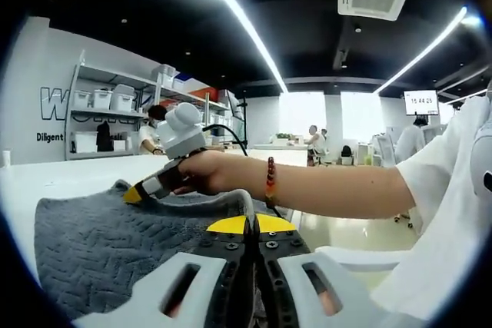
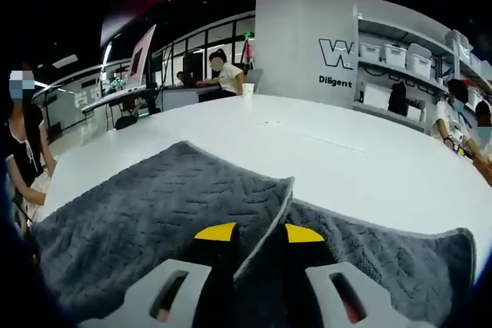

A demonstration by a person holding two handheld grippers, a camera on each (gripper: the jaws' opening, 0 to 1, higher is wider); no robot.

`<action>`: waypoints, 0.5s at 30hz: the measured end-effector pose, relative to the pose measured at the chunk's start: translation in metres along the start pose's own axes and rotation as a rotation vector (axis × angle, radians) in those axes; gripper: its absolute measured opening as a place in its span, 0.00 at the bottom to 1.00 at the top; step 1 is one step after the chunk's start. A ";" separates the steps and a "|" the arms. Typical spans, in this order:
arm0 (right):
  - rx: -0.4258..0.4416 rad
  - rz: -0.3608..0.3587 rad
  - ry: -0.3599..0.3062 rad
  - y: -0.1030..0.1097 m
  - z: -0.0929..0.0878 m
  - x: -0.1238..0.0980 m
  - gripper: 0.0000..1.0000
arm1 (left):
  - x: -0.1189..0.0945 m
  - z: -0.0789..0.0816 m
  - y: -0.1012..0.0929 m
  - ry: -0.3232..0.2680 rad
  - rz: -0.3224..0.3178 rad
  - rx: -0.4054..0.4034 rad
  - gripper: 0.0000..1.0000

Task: Open the folded towel by lifting each exposed corner and separating the folded layers until the towel lies flat within the target outline without major curled edges

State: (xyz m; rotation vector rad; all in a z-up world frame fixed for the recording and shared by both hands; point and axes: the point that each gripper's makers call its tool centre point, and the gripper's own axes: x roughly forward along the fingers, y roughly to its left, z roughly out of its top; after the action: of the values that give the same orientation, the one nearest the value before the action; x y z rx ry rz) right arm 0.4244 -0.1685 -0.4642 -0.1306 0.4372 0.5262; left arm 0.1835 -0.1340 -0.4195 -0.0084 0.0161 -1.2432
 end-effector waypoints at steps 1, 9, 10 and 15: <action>0.004 -0.006 -0.005 -0.001 0.001 0.000 0.15 | 0.000 0.000 0.000 0.002 -0.001 -0.001 0.00; 0.048 -0.003 -0.024 0.000 0.004 0.006 0.13 | -0.001 -0.001 -0.001 -0.001 0.002 0.000 0.00; 0.049 -0.002 -0.022 0.000 0.004 0.007 0.12 | -0.001 -0.001 -0.001 -0.002 0.001 0.001 0.00; 0.057 -0.008 -0.019 -0.002 0.001 0.010 0.12 | -0.001 -0.002 -0.002 -0.004 0.000 0.001 0.00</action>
State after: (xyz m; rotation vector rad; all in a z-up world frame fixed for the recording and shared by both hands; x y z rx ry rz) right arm 0.4337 -0.1655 -0.4675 -0.0728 0.4323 0.5067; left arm 0.1816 -0.1333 -0.4215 -0.0096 0.0122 -1.2431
